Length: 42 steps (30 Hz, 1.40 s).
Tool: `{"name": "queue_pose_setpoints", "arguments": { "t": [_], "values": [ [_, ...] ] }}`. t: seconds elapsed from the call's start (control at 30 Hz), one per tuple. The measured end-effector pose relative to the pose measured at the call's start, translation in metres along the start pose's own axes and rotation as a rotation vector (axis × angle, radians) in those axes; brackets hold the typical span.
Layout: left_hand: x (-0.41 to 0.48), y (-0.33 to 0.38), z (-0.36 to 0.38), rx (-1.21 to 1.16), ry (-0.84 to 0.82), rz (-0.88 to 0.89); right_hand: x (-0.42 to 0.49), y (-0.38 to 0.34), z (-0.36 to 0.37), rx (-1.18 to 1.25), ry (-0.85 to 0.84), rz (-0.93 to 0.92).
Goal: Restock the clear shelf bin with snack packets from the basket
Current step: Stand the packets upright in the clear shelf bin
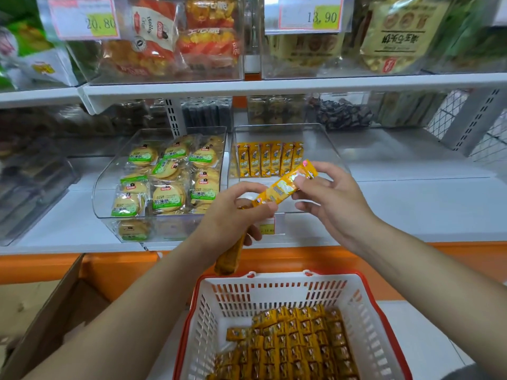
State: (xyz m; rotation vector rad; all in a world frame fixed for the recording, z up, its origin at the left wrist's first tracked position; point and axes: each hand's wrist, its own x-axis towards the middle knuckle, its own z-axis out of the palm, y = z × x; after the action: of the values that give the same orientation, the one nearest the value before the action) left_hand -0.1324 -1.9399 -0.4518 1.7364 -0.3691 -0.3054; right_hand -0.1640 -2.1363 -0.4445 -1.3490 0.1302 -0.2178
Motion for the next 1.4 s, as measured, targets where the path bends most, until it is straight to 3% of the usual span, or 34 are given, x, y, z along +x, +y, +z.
{"name": "queue_pose_setpoints", "arguments": {
  "t": [0.2,0.63,0.87,1.03,1.17,1.27,1.33,1.4],
  "values": [
    [0.003,-0.005,0.01,0.098,-0.044,-0.006,0.001,-0.008,-0.011,-0.204,-0.033,-0.072],
    [0.002,0.009,0.007,0.104,-0.011,-0.022,0.005,-0.02,-0.029,-0.408,-0.066,-0.114],
    [0.008,0.028,0.023,0.254,0.058,0.128,0.003,-0.026,-0.03,-0.468,-0.108,-0.183],
    [0.024,0.054,0.038,0.411,-0.047,0.272,0.007,-0.028,-0.035,-0.397,-0.081,-0.25],
    [0.047,0.064,0.039,0.541,0.016,0.295,0.014,-0.034,-0.045,-0.393,-0.118,-0.275],
    [0.074,0.068,0.036,0.418,0.097,0.24,0.03,-0.041,-0.061,-0.373,-0.009,-0.375],
    [0.101,0.066,0.039,0.381,0.153,0.222,0.045,-0.039,-0.074,-0.541,0.154,-0.42],
    [0.132,0.06,0.048,0.426,0.154,0.223,0.06,-0.026,-0.085,-0.731,0.226,-0.346]
  ]
}}
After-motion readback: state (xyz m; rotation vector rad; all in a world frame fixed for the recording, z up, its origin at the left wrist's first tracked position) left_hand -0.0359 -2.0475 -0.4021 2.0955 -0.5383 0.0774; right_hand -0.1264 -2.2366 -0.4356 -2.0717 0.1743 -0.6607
